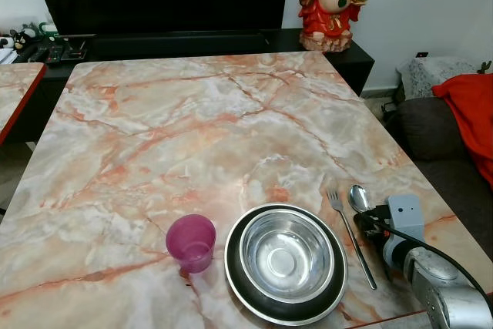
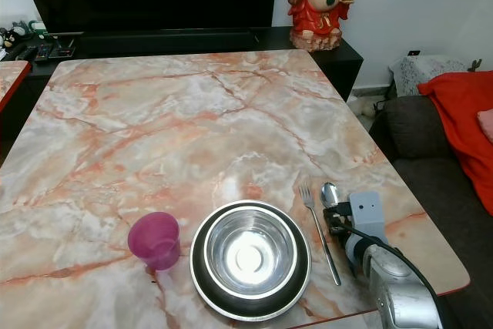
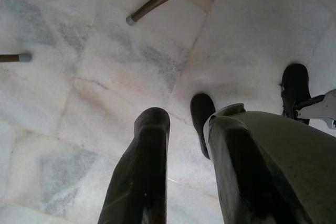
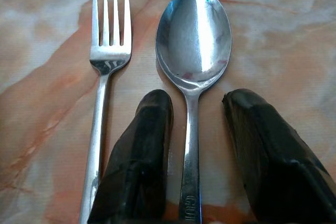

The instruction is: Setting the table

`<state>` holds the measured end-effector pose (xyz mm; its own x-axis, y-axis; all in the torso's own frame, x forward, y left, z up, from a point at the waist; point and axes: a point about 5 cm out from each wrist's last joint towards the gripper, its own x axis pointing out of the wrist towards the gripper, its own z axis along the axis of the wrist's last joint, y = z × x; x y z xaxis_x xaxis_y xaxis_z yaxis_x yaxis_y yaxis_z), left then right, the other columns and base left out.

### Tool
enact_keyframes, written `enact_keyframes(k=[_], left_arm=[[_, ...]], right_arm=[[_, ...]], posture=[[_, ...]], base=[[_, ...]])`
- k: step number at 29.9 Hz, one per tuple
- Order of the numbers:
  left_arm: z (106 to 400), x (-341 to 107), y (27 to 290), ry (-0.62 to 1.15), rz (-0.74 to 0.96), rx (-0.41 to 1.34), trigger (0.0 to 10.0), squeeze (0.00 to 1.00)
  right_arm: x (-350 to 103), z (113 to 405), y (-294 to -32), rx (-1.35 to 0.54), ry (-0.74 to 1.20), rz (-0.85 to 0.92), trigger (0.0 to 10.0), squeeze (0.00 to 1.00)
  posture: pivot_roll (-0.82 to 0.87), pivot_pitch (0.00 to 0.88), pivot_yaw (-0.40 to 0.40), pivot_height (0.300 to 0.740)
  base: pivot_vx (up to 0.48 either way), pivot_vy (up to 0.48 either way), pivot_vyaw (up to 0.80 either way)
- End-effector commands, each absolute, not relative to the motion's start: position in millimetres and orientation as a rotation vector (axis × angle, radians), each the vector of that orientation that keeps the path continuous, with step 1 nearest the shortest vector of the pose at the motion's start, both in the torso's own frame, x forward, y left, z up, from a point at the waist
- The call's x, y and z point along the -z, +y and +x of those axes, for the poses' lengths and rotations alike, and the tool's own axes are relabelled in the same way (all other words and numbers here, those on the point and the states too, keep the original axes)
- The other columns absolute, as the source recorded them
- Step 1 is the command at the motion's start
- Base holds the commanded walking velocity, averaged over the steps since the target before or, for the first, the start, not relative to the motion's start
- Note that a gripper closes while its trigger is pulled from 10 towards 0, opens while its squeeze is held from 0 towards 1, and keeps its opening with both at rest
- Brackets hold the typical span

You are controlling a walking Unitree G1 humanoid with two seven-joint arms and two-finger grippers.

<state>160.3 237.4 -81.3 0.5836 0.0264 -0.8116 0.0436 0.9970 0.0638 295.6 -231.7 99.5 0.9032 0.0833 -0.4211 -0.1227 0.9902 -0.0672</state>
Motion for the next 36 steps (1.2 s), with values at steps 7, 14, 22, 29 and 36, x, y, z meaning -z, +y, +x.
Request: enact_keyframes(k=[7,14,22,29,36], left_arm=[[157,84,235,0.969,0.081,0.021,10.0,0.00],[158,84,235,0.969,0.080,0.022,10.0,0.00],[158,83,236,0.969,0.086,0.019,10.0,0.00],[159,82,240,0.968,0.096,0.010,10.0,0.00],[156,81,245,0.975,0.108,0.001,10.0,0.00]], right_arm=[[-111,299,-230,-0.104,0.371,-0.091,10.0,0.00],[-123,303,-233,-0.083,0.322,-0.098,10.0,0.00],[-158,312,-247,0.077,0.093,-0.126,10.0,0.00],[-183,312,-248,0.095,-0.069,-0.129,10.0,0.00],[-198,310,-246,0.133,-0.201,-0.126,10.0,0.00]], posture=[[0.00,0.118,-0.030,0.740],[0.00,0.117,-0.030,0.740],[0.00,0.107,-0.025,0.740],[0.00,0.099,-0.016,0.740],[0.01,0.079,-0.004,0.740]], base=[[0.000,0.000,0.00],[0.000,0.000,0.00],[0.000,0.000,0.00],[0.000,0.000,0.00],[0.000,0.000,0.50]])
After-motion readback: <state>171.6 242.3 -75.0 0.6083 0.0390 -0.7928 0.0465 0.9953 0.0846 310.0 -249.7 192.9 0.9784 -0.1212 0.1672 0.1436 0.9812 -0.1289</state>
